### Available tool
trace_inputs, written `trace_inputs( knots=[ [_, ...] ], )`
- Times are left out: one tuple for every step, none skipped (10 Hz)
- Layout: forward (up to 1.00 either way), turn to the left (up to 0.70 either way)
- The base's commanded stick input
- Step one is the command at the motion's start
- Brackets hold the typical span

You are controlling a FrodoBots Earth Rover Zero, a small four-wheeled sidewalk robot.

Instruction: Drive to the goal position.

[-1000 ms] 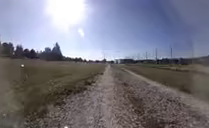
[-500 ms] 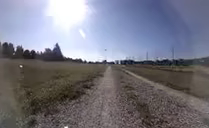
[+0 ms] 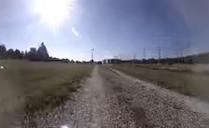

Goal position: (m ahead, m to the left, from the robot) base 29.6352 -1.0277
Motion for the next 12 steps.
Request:
trace_inputs(
  knots=[
    [0.50, 0.00],
    [0.50, 0.00],
    [0.50, 0.00],
    [0.50, 0.00],
    [0.50, 0.00],
    [0.50, 0.00],
    [0.50, 0.00],
    [0.50, 0.00],
    [0.50, 0.00],
    [0.50, 0.00],
    [0.50, 0.00],
    [0.50, 0.00]
  ],
)
